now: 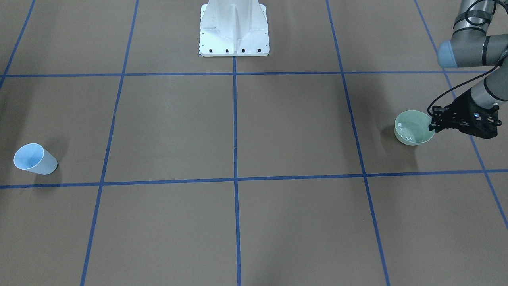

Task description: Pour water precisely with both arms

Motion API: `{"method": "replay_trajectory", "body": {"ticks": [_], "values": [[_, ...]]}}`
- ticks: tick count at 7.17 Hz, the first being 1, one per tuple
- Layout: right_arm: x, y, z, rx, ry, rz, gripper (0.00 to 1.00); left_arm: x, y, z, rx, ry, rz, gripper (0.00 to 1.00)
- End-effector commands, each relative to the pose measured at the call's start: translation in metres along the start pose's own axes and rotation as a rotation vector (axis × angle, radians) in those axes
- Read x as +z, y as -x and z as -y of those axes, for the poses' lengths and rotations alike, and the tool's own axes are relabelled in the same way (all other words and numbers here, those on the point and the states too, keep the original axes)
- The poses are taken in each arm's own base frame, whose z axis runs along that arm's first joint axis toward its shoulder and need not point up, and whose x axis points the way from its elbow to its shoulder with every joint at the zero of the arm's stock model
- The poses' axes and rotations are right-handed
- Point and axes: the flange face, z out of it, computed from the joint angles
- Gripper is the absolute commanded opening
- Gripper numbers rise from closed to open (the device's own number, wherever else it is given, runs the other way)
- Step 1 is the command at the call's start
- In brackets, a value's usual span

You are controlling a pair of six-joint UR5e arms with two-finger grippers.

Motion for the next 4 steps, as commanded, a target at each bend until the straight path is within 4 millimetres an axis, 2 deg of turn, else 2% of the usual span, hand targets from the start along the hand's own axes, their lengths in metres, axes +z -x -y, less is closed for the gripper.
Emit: {"method": "replay_trajectory", "body": {"ticks": [1, 2, 3, 4], "values": [[0.000, 0.000, 0.000, 0.000, 0.000, 0.001, 1.00, -0.015, 0.001, 0.004, -0.006, -0.029, 0.000, 0.94], [0.001, -0.001, -0.001, 0.001, 0.001, 0.001, 1.00, -0.039, 0.015, 0.008, -0.035, -0.069, 0.007, 1.00], [0.001, 0.000, -0.001, 0.000, 0.000, 0.001, 1.00, -0.072, 0.037, 0.010, -0.082, -0.112, 0.013, 1.00], [0.001, 0.000, -0.001, -0.001, -0.002, 0.001, 1.00, -0.091, 0.047, 0.009, -0.097, -0.124, 0.022, 1.00]]}}
